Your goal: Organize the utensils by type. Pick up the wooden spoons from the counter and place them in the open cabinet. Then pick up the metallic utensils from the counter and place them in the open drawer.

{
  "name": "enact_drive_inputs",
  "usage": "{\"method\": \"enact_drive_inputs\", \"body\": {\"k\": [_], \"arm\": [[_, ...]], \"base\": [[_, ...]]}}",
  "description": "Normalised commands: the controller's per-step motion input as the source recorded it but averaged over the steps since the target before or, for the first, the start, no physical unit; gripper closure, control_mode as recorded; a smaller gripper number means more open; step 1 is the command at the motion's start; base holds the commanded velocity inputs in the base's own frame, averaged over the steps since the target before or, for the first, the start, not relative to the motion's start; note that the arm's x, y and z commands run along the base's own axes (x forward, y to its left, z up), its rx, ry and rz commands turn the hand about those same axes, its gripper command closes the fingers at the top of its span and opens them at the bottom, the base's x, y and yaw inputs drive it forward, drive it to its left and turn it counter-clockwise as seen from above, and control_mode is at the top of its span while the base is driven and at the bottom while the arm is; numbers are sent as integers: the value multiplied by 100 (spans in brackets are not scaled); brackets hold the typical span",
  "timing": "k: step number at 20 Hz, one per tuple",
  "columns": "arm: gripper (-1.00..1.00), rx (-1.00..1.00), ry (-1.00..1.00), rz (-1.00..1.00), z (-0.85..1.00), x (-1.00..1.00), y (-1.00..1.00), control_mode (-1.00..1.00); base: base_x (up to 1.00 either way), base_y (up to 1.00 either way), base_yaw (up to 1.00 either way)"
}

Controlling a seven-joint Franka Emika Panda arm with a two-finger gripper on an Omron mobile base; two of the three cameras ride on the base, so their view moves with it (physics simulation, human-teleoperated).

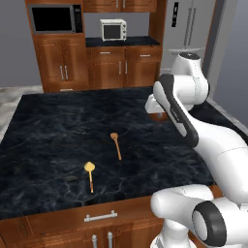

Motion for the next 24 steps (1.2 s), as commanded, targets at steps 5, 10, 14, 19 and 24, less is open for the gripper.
{"method": "enact_drive_inputs", "body": {"k": [5, 10, 14, 19, 24], "arm": [[-100, 0, 0, 0, -7, -8, 5, -100], [-100, 0, 0, 0, -20, -5, 28, -100], [-100, 0, 0, -3, -26, 0, 38, -100], [-100, 0, 0, -4, -32, 14, 33, -100], [-100, 0, 6, -2, -34, 32, 25, -100]], "base": [[0, 0, 0], [0, 0, 0], [0, 0, 0], [0, 0, 0], [0, 0, 0]]}}
